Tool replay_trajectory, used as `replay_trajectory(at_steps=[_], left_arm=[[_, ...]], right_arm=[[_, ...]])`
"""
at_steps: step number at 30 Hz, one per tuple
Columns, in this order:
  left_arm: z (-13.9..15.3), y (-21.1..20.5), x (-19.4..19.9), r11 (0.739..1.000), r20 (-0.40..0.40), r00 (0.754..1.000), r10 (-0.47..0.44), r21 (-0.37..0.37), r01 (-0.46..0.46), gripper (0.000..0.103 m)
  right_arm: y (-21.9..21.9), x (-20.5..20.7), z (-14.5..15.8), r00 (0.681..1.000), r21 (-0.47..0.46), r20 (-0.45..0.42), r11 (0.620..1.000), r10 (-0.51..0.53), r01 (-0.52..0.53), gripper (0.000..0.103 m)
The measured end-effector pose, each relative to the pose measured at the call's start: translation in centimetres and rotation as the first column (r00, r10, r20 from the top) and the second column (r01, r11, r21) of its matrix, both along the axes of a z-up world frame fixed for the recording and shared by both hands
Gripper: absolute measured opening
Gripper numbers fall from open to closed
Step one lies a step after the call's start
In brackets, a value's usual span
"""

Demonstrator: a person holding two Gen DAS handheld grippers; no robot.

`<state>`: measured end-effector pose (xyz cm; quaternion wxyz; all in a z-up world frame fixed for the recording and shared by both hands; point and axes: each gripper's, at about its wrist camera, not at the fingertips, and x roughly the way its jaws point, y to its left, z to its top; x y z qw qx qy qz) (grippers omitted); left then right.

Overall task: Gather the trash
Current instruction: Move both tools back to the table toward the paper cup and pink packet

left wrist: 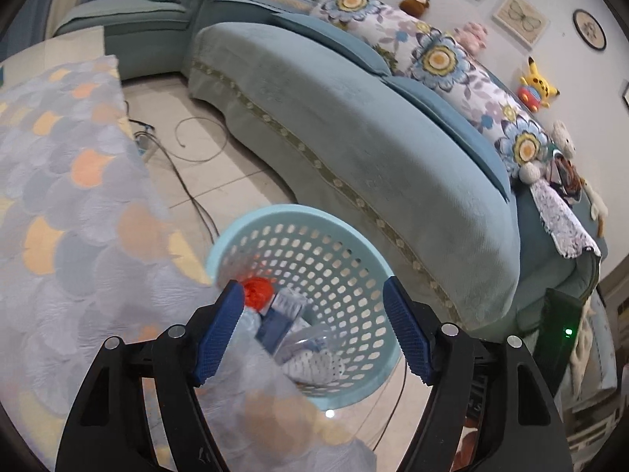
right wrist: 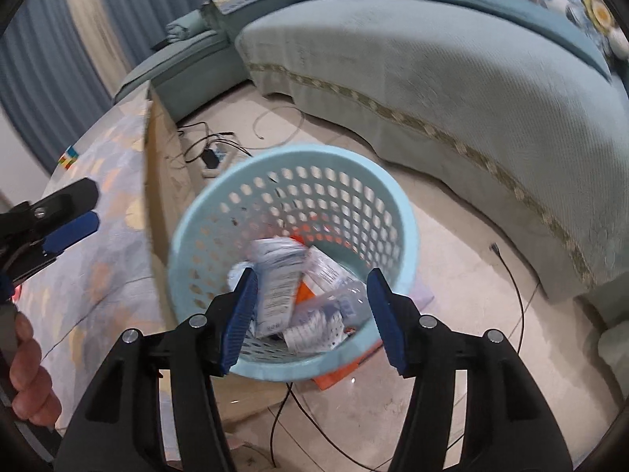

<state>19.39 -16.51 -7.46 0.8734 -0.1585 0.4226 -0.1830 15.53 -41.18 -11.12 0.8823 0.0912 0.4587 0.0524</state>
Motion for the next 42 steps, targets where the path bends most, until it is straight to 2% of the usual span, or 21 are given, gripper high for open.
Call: replay_trajectory(at_steps=[6,13,17,21,26,28,29,30,31,34,37,40,42], left_arm=[[2.5,2.9,-1.7,0.999,0.052,0.998,0.042,0.011,-0.042,0.071],[6.5,8.5,-4.7,0.986,0.139,0.98,0.142,0.061,-0.152,0.071],[8.3,13.1,-6.8,0.967,0.167,0.959,0.227,0.081,-0.243,0.071],[9.2,18.0,-8.6,0.932,0.192,0.929,0.318,0.116,-0.343,0.071],[9.1,25.7,-10.9,0.849,0.211,0.859,0.467,0.165,-0.502,0.076],[8.4,29.3,-11.7,0.801,0.202,0.82,0.535,0.185,-0.569,0.076],[7.8,31.2,-12.0,0.766,0.201,0.794,0.573,0.212,-0.607,0.076],[7.4,32.3,-12.2,0.744,0.199,0.778,0.596,0.228,-0.628,0.076],[6.6,34.3,-12.5,0.708,0.192,0.75,0.633,0.25,-0.661,0.076],[4.2,39.1,-13.4,0.62,0.167,0.671,0.723,0.271,-0.736,0.076],[2.4,42.7,-14.1,0.557,0.148,0.602,0.785,0.256,-0.79,0.077],[1.3,44.8,-14.4,0.515,0.138,0.555,0.82,0.246,-0.821,0.077],[0.8,45.6,-14.1,0.51,0.131,0.551,0.824,0.25,-0.823,0.077]], right_arm=[[4.0,-0.7,3.0,0.995,-0.017,0.073,0.998,0.068,-0.067,0.057],[9.7,-0.7,6.0,0.979,0.003,0.134,0.988,0.151,-0.153,0.06],[14.3,-0.4,7.5,0.961,0.011,0.16,0.973,0.224,-0.229,0.061],[20.1,-0.2,8.9,0.928,-0.009,0.195,0.947,0.316,-0.32,0.062],[27.8,-0.8,10.2,0.863,-0.06,0.251,0.897,0.438,-0.438,0.064],[31.1,-0.5,10.1,0.837,-0.065,0.266,0.876,0.477,-0.478,0.064],[32.2,-0.6,10.0,0.829,-0.067,0.273,0.869,0.488,-0.49,0.064],[34.2,-0.4,9.7,0.817,-0.069,0.281,0.859,0.504,-0.507,0.064],[35.5,-0.3,9.5,0.808,-0.067,0.283,0.852,0.516,-0.52,0.064],[40.2,0.6,8.3,0.778,-0.06,0.281,0.82,0.561,-0.57,0.064],[44.8,1.5,7.3,0.751,-0.036,0.278,0.787,0.6,-0.616,0.064],[48.2,2.3,6.7,0.724,0.0,0.283,0.755,0.629,-0.656,0.064],[50.4,3.0,6.3,0.712,0.015,0.273,0.738,0.646,-0.675,0.064]])
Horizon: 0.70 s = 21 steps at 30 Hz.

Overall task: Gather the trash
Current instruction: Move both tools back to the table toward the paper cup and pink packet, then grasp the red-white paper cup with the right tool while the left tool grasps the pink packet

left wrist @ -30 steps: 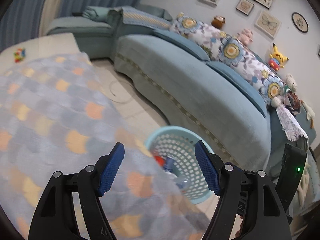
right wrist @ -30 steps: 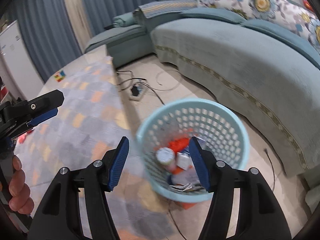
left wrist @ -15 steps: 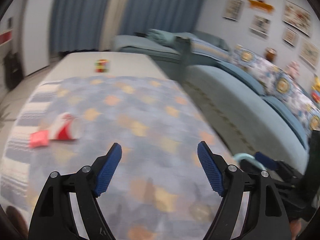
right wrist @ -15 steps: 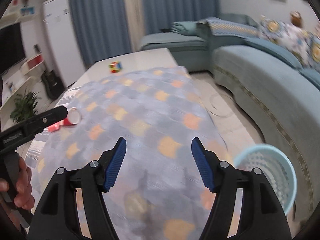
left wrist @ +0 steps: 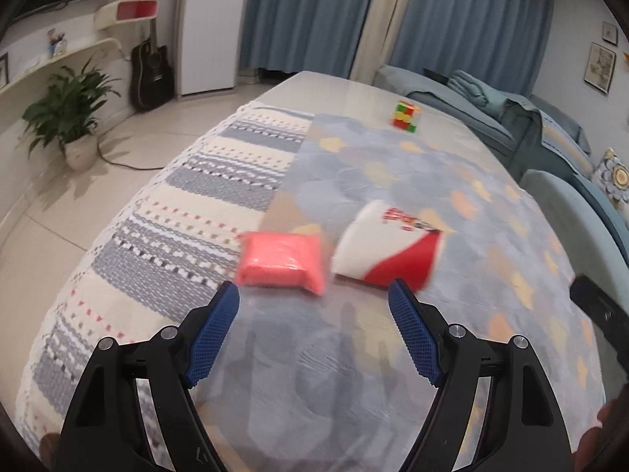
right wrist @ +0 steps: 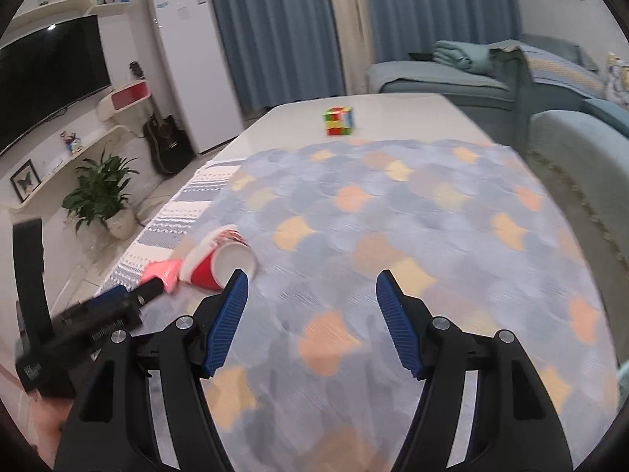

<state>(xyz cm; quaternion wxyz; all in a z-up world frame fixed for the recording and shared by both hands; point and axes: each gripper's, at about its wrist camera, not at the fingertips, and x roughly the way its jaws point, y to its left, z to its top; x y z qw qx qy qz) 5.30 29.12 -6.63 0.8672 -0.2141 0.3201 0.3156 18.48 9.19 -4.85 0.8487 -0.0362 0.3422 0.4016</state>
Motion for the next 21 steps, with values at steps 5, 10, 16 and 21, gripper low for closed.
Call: replay_trajectory(at_steps=[5,10,16,21], left_arm=[[-0.8,1.2,1.5,1.0,-0.022,1.0,-0.014,-0.008,0.013,0.076],[-1.6,2.5,1.8,0.998,-0.008,1.0,-0.025,-0.061,0.025,0.076],[-2.4,3.7,1.4,0.99,0.023,0.999,-0.023,-0.137,0.026,0.067],[-2.8,4.6,0.7,0.982,0.073,0.997,-0.003,-0.188,0.017,0.06]], right_arm=[[4.1,1.1,-0.9,0.996,0.01,-0.056,0.998,0.066,-0.065,0.064],[7.1,1.6,-1.5,0.989,0.013,-0.094,0.993,0.115,-0.115,0.064],[9.7,2.2,-2.5,0.98,0.016,-0.137,0.99,0.141,-0.14,0.065],[11.8,2.2,-3.2,0.975,0.01,-0.158,0.987,0.159,-0.159,0.071]])
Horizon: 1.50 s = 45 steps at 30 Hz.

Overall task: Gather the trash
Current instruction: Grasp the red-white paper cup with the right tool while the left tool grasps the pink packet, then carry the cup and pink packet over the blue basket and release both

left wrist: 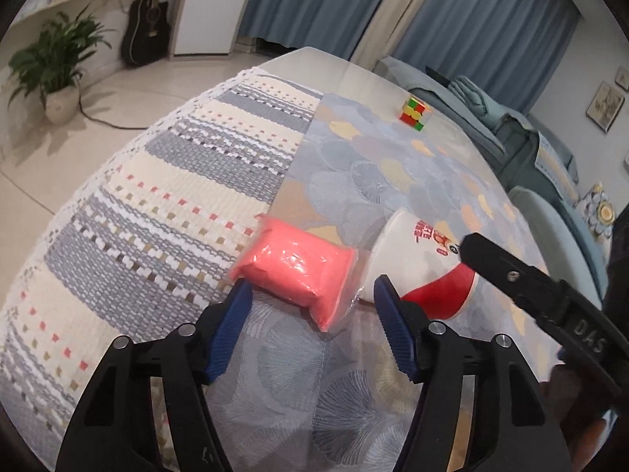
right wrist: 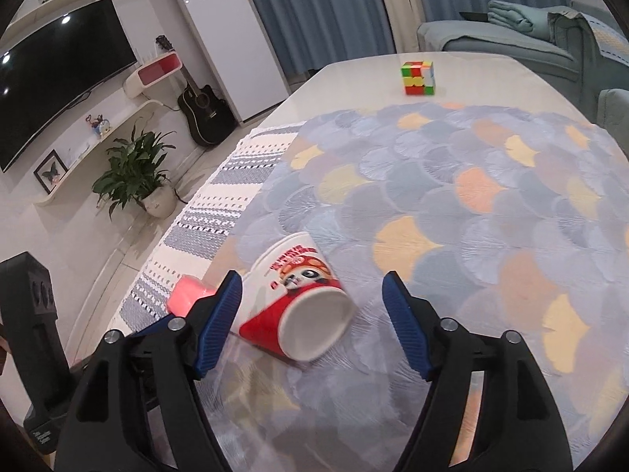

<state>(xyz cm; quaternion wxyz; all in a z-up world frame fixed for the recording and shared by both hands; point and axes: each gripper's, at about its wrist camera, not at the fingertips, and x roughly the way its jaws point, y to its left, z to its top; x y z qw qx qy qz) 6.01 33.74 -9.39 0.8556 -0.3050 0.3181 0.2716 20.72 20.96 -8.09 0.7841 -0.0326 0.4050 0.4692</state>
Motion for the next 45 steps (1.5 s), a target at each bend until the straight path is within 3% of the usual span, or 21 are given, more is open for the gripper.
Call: replay_trajectory(at_steps=[12,15,16,19,32,39,42,45], left_arm=[[-0.2,-0.1,0.9,0.999,-0.04,0.999,0.004,0.032,-0.002,0.048],[-0.4,0.0,1.0,1.0,-0.034,0.999,-0.011,0.021,0.012,0.03],[-0.6,0.2,1.1,1.0,-0.03,0.999,-0.023,0.002,0.023,0.02],[-0.6,0.1,1.0,0.999,-0.014,0.999,-0.037,-0.008,0.037,0.013],[1.7,-3.6,1.0,0.982,0.061,0.986,-0.158,0.119,0.15,0.011],[3.0,-8.2,1.8,0.943,0.102,0.948,-0.302,0.18,0.281,0.011],[4.2,-11.4,2.3,0.916,0.116,0.919,-0.377,0.194,0.351,0.011],[5.2,-15.0,3.0,0.883,0.119,0.883,-0.454,0.194,0.428,0.011]], right_arm=[[2.5,0.8,-2.7,0.992,-0.079,-0.117,0.996,0.039,-0.048,0.071],[2.7,0.1,-2.4,0.994,-0.087,-0.088,0.994,0.06,-0.067,0.062],[2.7,-0.2,-2.3,0.995,-0.088,-0.076,0.994,0.06,-0.066,0.061],[2.2,-0.4,-1.6,0.997,-0.056,-0.045,0.997,0.055,-0.058,0.055],[-5.1,0.8,0.0,0.995,0.065,-0.043,0.994,-0.088,0.091,0.051],[-13.1,0.3,2.1,0.982,0.084,0.002,0.978,-0.189,0.188,0.051],[-16.5,-0.2,3.4,0.971,0.083,0.04,0.969,-0.235,0.231,0.051],[-21.0,-1.2,5.3,0.943,0.062,0.134,0.952,-0.305,0.3,0.051]])
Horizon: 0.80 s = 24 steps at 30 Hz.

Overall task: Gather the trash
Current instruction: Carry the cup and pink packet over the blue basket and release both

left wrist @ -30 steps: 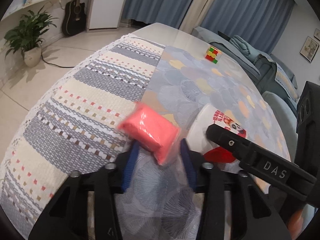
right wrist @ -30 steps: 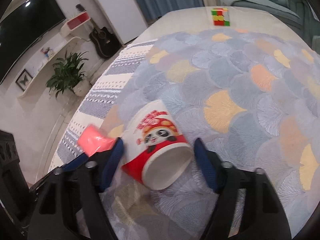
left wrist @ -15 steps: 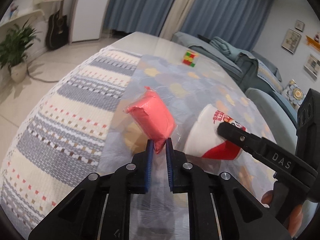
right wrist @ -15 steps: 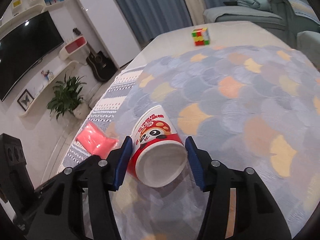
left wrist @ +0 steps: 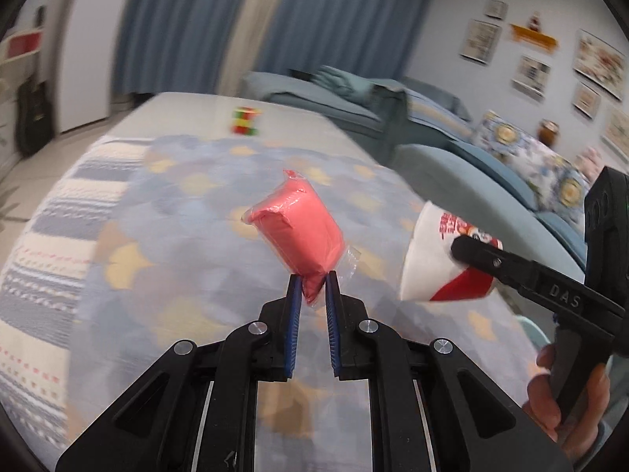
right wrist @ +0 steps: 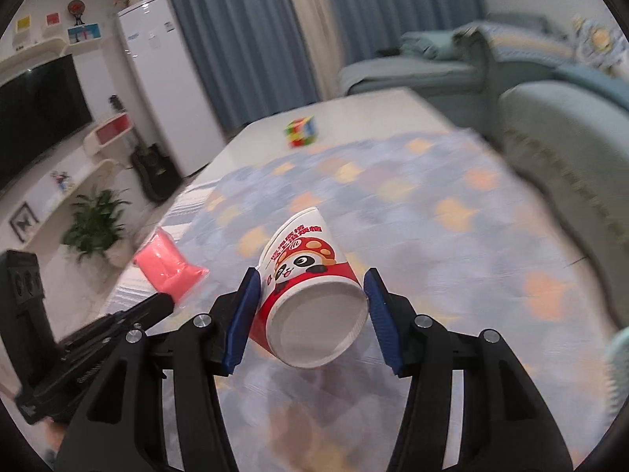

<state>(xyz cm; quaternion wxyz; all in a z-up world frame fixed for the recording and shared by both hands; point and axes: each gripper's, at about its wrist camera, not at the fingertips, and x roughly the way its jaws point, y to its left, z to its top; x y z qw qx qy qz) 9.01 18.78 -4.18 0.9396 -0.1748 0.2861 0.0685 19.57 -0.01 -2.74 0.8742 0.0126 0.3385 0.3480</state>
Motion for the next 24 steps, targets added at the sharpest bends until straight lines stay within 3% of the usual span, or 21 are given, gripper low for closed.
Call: replay_trajectory(at_steps=[7,14,20,24], left_arm=[[2.7,-8.5,2.2,0.98,0.006,0.98,-0.197,0.014,0.197,0.011],[4.6,-18.5,4.7,0.924,-0.016,0.928,-0.373,0.081,0.373,0.011],[4.2,-26.2,7.4,0.87,-0.058,0.871,-0.489,0.043,0.491,0.011],[3.0,-30.7,9.1,0.835,-0.089,0.831,-0.55,-0.016,0.551,0.011]], right_arm=[[-9.9,-2.6,3.6,0.975,-0.059,0.141,0.981,-0.173,0.183,0.051],[-20.5,-3.9,4.8,0.913,-0.087,0.193,0.921,-0.359,0.38,0.051],[-27.8,-3.9,3.1,0.856,-0.117,0.16,0.852,-0.491,0.51,0.051],[-32.3,-2.8,-0.5,0.819,-0.185,0.072,0.8,-0.569,0.571,0.051]])
